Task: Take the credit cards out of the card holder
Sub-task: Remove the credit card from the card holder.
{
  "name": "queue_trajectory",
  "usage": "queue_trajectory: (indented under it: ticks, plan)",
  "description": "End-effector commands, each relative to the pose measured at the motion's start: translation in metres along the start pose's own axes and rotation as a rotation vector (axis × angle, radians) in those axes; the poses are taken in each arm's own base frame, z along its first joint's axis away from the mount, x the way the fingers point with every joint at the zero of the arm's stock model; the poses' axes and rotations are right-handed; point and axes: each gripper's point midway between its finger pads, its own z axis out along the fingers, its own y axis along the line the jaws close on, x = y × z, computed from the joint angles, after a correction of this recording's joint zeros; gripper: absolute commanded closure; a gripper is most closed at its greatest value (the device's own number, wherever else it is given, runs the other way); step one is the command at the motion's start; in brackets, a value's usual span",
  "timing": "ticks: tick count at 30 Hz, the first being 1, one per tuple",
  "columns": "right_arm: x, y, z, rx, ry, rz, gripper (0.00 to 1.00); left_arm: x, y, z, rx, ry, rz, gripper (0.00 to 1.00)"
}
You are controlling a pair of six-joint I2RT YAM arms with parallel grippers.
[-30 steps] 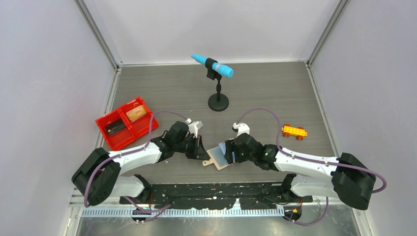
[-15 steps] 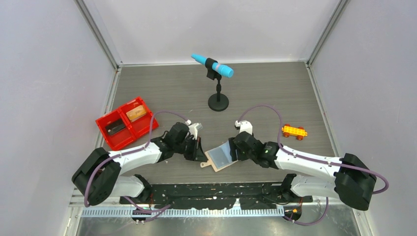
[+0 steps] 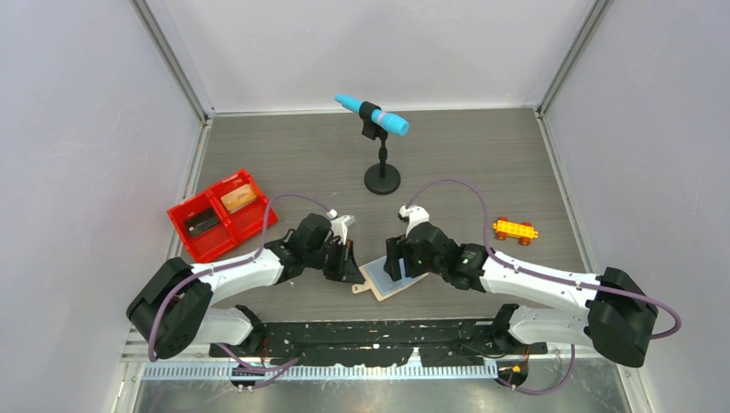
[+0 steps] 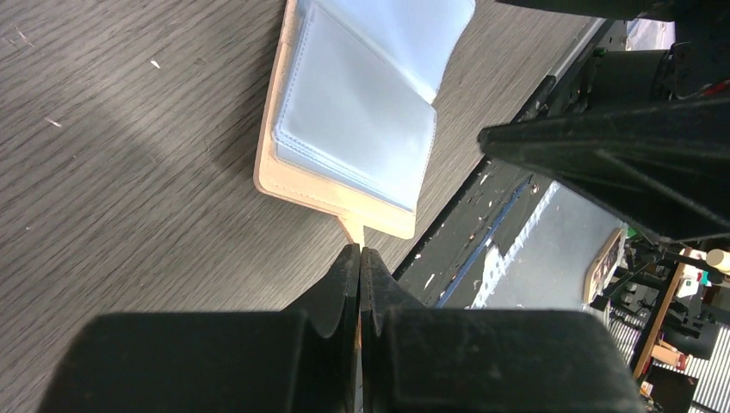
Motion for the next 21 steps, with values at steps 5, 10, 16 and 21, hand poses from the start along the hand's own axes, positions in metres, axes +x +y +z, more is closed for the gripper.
queue_trajectory:
  ticks: [5, 10, 16, 21]
  plan:
    - [-0.002, 0.022, 0.019, -0.091, 0.016, -0.026, 0.19, -0.004, -0.008, 0.000, 0.044, -0.021, 0.037, 1.00]
    - [0.007, 0.027, 0.027, -0.090, 0.047, -0.041, 0.18, -0.004, -0.008, 0.000, 0.044, -0.022, 0.036, 1.00]
    - [0.022, 0.034, 0.034, -0.076, 0.090, -0.068, 0.16, -0.005, -0.010, -0.001, 0.048, -0.025, 0.039, 1.00]
    - [0.025, 0.024, 0.038, 0.005, 0.096, -0.083, 0.18, -0.004, -0.010, -0.002, 0.048, -0.025, 0.039, 1.00]
